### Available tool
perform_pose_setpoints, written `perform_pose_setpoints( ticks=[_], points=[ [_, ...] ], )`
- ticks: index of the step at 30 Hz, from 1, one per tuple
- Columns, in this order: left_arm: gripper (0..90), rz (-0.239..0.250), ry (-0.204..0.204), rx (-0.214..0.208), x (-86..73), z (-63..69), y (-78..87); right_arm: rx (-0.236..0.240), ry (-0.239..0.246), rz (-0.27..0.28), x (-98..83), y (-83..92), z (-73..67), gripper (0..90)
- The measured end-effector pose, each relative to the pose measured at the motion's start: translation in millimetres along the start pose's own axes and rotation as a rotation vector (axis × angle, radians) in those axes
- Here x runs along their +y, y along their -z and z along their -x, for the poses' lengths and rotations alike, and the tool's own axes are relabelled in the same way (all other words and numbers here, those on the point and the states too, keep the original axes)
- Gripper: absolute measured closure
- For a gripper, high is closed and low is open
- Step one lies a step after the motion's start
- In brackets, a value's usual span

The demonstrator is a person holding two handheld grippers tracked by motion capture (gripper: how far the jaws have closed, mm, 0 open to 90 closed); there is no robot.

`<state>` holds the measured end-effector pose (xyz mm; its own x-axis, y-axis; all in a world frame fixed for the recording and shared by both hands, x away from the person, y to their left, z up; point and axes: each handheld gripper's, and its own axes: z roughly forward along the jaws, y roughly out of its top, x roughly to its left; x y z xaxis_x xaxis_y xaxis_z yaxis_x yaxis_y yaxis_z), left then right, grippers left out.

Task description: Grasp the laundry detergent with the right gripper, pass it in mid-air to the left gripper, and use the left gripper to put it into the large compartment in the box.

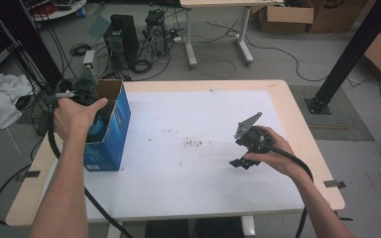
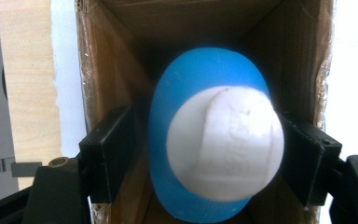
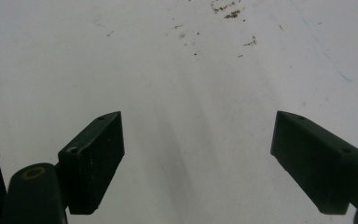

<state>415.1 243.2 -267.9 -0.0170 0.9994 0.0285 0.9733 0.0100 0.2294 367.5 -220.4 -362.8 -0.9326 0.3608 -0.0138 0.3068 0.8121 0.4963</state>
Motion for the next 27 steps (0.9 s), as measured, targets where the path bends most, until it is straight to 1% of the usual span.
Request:
perform_pose_setpoints(
  ticks=[6,13,16,19,23,27],
  points=[
    [23.6,-0.002,-0.010,0.016,0.6,1.7,3.7,0.001,0.001,-0.002,0.0,-0.5,0.0,17.2],
    [19.4,0.014,-0.013,0.018,1.8,3.2,9.6,0.002,-0.001,-0.004,-0.1,-0.8,0.2,17.2],
    [18.0,0.014,-0.024,0.013,2.6,3.5,12.7,0.003,-0.001,-0.006,0.3,-0.6,0.1,17.3],
    [18.0,0.022,-0.026,0.010,3.6,3.5,16.8,0.002,-0.003,-0.006,0.7,-0.1,0.0,17.3],
    [17.9,0.026,-0.034,0.016,5.4,4.0,23.9,0.000,-0.003,-0.006,0.5,0.3,0.7,17.2],
    [17.9,0.032,-0.052,0.014,7.1,4.9,32.7,0.003,-0.003,-0.012,0.3,0.4,0.5,17.2]
  ],
)
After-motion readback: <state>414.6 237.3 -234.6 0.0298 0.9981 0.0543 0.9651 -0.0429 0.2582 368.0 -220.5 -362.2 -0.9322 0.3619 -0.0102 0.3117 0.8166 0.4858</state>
